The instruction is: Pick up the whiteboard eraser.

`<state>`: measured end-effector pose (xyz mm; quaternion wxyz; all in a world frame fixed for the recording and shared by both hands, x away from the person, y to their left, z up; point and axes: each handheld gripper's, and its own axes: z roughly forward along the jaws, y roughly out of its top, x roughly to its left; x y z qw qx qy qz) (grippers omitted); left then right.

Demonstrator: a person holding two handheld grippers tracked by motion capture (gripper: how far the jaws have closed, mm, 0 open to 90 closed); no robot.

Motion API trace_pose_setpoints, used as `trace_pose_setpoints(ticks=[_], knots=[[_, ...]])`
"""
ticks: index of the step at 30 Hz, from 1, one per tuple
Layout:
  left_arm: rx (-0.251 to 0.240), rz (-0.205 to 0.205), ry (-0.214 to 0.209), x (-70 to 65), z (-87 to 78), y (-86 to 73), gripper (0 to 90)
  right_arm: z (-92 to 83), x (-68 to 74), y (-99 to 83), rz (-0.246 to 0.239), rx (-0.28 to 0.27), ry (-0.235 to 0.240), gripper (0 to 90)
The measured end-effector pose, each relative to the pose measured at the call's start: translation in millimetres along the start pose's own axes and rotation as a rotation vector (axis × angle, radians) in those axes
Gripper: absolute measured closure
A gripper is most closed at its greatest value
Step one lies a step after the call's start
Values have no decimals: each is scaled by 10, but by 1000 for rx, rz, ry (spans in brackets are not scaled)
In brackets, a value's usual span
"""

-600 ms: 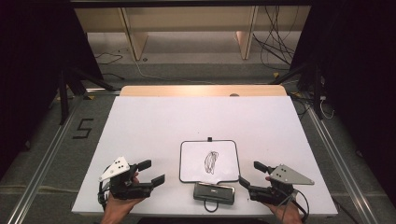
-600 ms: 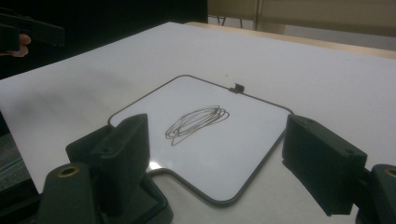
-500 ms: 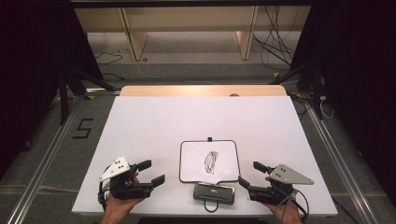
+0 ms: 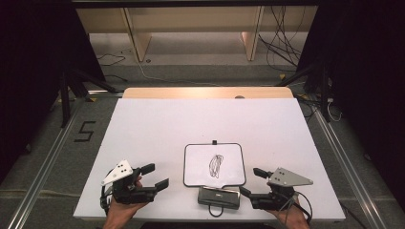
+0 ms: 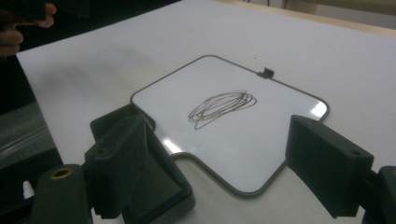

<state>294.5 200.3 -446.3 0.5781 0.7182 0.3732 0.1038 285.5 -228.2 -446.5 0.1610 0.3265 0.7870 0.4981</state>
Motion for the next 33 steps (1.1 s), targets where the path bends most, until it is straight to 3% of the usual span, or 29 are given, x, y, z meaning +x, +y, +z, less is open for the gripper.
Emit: trace_pose_setpoints(ticks=[4, 7, 9, 10, 21, 29, 33], knots=[[0, 0, 0, -1, 1, 0, 171, 58, 25, 31, -23, 46, 34, 205], [0, 0, 0, 1, 0, 1, 171, 160, 70, 57, -71, 114, 77, 199], [0, -1, -1, 1, 1, 1, 171, 189, 85, 61, -84, 127, 91, 198], [1, -1, -1, 0, 1, 1, 172, 245, 125, 70, -107, 164, 114, 197], [-2, 0, -3, -4, -3, 4, 171, 507, 303, 35, -233, 341, 159, 196], [-1, 0, -4, -5, -2, 5, 172, 570, 289, -31, -262, 386, 167, 217], [-2, -2, -4, 0, -4, 6, 171, 591, 280, -60, -262, 385, 175, 222]])
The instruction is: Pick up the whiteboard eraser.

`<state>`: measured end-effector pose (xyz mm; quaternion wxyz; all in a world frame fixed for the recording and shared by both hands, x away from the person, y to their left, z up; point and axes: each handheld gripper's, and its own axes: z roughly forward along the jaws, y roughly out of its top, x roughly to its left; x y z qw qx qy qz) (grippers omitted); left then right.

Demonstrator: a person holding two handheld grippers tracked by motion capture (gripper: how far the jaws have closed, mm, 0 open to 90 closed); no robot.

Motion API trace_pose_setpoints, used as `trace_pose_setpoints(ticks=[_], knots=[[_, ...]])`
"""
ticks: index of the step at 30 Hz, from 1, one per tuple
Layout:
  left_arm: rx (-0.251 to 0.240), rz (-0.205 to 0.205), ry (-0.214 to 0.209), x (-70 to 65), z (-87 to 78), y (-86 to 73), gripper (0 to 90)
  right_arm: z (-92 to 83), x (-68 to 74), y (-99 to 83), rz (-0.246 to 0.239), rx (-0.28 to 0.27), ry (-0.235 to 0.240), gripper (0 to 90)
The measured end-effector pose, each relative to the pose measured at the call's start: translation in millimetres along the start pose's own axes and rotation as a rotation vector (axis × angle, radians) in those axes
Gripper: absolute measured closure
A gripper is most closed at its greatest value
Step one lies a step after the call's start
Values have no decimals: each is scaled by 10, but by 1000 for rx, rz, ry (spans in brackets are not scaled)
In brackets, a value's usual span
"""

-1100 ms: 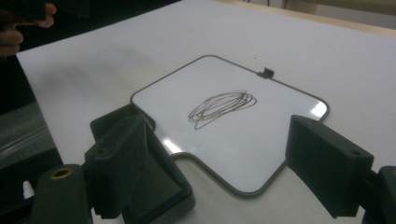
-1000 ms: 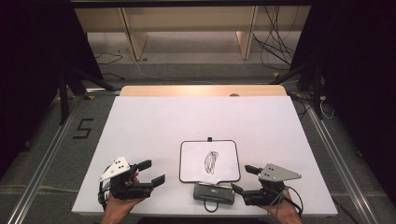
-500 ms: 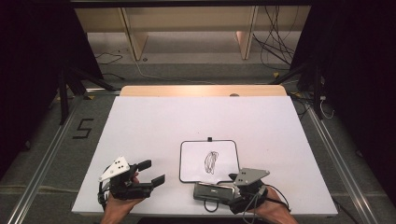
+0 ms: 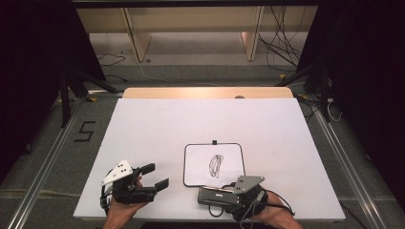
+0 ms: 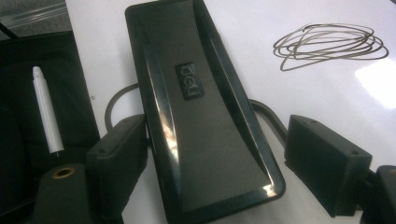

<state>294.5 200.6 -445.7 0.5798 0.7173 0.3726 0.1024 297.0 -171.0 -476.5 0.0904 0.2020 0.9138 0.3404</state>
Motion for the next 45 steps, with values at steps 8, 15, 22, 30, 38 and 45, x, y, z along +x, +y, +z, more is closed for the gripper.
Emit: trace_pose_setpoints(ticks=[8, 15, 22, 30, 38, 45], knots=[[0, 4, 2, 1, -3, 3, 172, 7, -16, -59, 10, -49, 15, 245], [2, 4, 1, 0, -2, 3, 172, 33, 5, -79, 6, -70, 21, 277], [2, 2, 0, -2, -1, 3, 173, 62, 25, -62, -28, -57, 15, 295], [5, 3, 0, 2, -4, 5, 174, 55, 36, -34, -62, -52, 20, 353], [6, 1, -1, -1, -3, 5, 175, 47, 48, -14, -76, -48, 22, 379], [7, 1, 0, -2, -1, 5, 176, 61, 36, -3, -77, -46, 34, 379]])
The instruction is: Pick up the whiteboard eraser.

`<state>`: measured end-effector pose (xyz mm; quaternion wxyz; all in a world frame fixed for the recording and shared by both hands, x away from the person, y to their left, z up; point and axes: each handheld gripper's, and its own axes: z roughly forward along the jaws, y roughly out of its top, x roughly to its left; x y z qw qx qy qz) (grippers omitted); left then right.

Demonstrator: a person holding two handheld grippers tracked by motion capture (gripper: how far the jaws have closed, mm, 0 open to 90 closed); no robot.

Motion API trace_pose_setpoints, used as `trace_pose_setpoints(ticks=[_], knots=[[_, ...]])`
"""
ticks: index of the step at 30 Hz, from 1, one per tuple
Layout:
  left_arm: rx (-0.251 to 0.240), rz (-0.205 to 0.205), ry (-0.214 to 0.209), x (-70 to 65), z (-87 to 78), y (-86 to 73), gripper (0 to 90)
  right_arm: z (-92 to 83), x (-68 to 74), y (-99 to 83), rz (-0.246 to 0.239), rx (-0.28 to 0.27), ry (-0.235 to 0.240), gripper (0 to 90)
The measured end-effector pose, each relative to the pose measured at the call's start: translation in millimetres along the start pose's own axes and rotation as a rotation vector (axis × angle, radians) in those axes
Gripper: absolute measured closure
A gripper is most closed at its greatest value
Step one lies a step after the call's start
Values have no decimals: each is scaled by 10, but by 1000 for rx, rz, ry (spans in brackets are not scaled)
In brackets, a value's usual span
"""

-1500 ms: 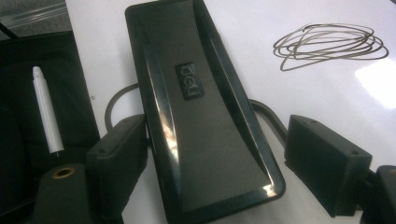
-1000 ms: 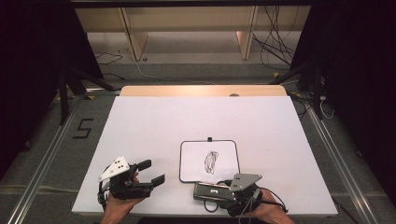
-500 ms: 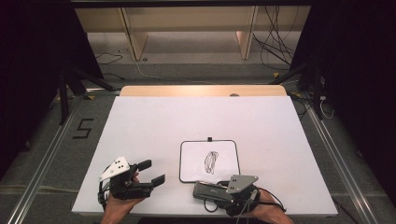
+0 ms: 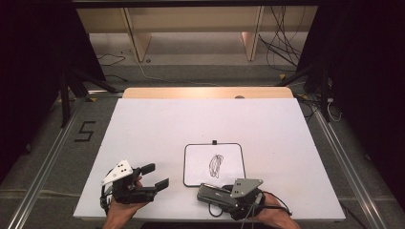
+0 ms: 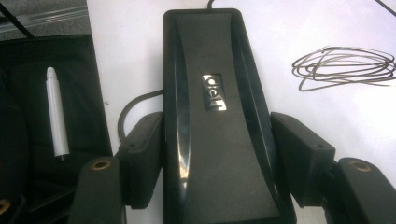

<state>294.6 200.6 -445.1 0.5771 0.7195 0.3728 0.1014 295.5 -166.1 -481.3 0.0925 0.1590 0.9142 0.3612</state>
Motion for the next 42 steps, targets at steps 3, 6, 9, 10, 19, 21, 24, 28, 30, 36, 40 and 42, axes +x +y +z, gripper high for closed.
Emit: trace_pose_setpoints(ticks=[3, 6, 9, 10, 19, 21, 24, 28, 30, 36, 40, 42], knots=[[0, 1, 0, 1, -2, 1, 176, -1, -5, 4, -1, -3, 2, 380], [1, 0, 0, 0, -2, 1, 177, -5, -6, 7, -1, -3, 5, 387], [0, 1, 0, 2, -3, 2, 177, -7, -6, 6, -3, -4, 7, 390], [0, 1, 0, 2, -3, 2, 177, -7, -7, 5, -6, -6, 7, 393], [-1, 0, 0, 3, -3, 4, 178, -23, -2, 14, -1, -16, 3, 407], [-1, -1, 0, 4, -3, 4, 178, -31, -4, 20, 2, -26, 0, 408], [-3, -6, 2, 6, -1, 5, 178, -50, -12, 32, 6, -33, 2, 409], [-4, -9, 4, 9, 1, 6, 178, -63, -29, 29, 22, -40, 1, 410], [-4, -11, 6, 10, 7, 6, 178, -65, -31, 29, 22, -36, 3, 411], [-6, -12, 6, 11, 4, 8, 178, -73, -33, 34, 29, -41, 6, 412], [-2, -12, 4, 19, 9, 9, 178, -79, -42, 35, 41, -51, -1, 413], [-2, -10, 2, 20, 9, 13, 178, -86, -44, 33, 46, -62, -4, 413]])
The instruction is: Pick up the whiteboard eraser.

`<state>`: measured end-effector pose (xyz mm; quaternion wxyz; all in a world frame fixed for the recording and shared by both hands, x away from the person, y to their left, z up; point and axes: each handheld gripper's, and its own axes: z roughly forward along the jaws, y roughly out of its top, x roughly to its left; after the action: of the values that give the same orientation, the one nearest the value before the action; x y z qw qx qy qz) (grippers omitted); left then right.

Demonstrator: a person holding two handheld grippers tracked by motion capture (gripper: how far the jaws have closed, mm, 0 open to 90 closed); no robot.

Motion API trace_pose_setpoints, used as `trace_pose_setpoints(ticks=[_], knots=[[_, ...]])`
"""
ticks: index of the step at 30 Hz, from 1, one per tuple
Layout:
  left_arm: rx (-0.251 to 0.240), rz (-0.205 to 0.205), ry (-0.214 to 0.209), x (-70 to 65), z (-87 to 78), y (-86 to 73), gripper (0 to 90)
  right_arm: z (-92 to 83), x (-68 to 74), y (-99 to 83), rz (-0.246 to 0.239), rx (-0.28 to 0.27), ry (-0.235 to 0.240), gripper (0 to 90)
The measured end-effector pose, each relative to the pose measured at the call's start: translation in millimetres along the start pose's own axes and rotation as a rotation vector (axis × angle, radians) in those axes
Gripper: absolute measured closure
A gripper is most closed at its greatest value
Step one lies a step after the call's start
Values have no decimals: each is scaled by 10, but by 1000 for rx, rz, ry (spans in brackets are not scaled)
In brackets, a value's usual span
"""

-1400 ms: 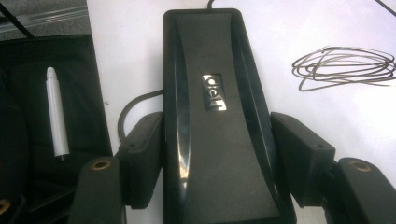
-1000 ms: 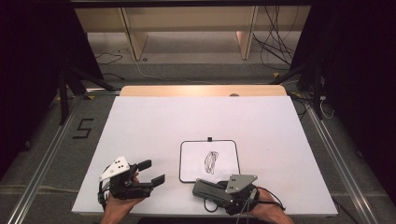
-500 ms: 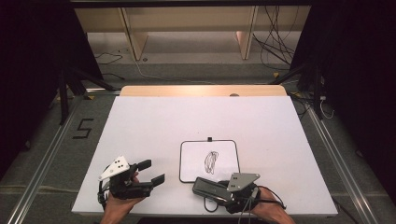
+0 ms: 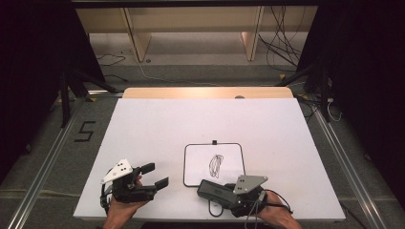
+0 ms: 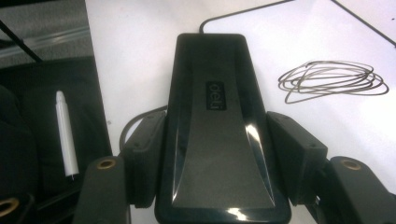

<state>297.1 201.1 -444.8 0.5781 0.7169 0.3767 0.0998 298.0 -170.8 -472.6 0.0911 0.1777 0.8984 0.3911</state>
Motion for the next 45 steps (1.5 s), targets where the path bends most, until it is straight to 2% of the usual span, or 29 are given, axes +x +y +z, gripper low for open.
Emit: trace_pose_setpoints(ticks=[7, 13, 16, 25, 31, 45], knots=[[-1, 0, -4, -4, 3, 1, 178, -38, -22, 17, 38, -43, -22, 414], [-1, -1, -4, -2, 2, 2, 178, -49, -41, 47, 48, -60, -52, 415], [0, -1, -4, -2, 4, 2, 178, -54, -67, 71, 51, -79, -72, 415], [-1, -2, -5, -3, 2, 4, 178, -20, -195, 148, 109, -132, -134, 415], [-5, -4, -6, -2, 2, 5, 178, 29, -245, 204, 117, -136, -166, 415], [-7, -6, -7, -1, 4, 6, 178, 157, -368, 264, 163, -156, -193, 415]])
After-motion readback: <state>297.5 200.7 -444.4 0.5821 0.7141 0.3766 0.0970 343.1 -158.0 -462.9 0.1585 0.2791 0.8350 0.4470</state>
